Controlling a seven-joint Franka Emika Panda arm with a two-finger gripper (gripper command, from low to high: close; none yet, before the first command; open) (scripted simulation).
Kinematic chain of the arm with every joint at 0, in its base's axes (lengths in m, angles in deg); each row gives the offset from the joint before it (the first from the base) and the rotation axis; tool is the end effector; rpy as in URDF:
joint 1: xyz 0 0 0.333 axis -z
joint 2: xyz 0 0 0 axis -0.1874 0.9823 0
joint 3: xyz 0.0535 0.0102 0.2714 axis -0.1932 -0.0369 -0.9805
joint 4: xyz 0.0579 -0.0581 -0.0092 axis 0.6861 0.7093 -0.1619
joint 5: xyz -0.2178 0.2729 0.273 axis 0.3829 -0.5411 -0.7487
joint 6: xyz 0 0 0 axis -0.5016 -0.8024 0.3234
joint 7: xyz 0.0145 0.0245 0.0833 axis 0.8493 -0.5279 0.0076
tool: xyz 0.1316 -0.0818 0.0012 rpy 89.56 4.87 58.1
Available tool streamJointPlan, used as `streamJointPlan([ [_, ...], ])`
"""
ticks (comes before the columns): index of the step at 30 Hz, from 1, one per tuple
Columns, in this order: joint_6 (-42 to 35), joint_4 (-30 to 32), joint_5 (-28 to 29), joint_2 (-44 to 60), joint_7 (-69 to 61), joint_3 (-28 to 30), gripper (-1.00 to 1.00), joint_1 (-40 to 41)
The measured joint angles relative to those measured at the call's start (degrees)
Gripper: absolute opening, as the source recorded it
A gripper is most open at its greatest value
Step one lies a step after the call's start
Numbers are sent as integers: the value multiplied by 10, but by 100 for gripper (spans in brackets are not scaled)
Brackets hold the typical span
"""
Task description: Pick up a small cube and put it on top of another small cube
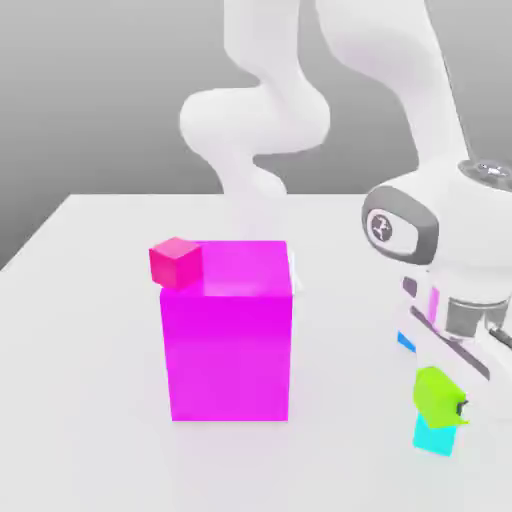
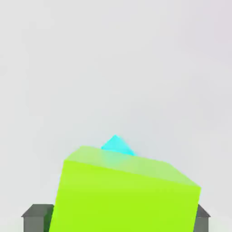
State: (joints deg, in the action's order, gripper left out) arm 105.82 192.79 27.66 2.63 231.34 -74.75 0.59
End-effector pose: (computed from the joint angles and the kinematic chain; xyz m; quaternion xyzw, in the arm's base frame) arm 0.3924 0.2499 0.0530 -0.5405 0.8413 0.0001 0.0017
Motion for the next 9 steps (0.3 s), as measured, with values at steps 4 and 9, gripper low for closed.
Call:
streamJointPlan([
  [4, -7, 0, -8, -8, -5, -3, 100, 2],
  [9, -66, 5, -76, -78, -54, -27, 100, 13],
])
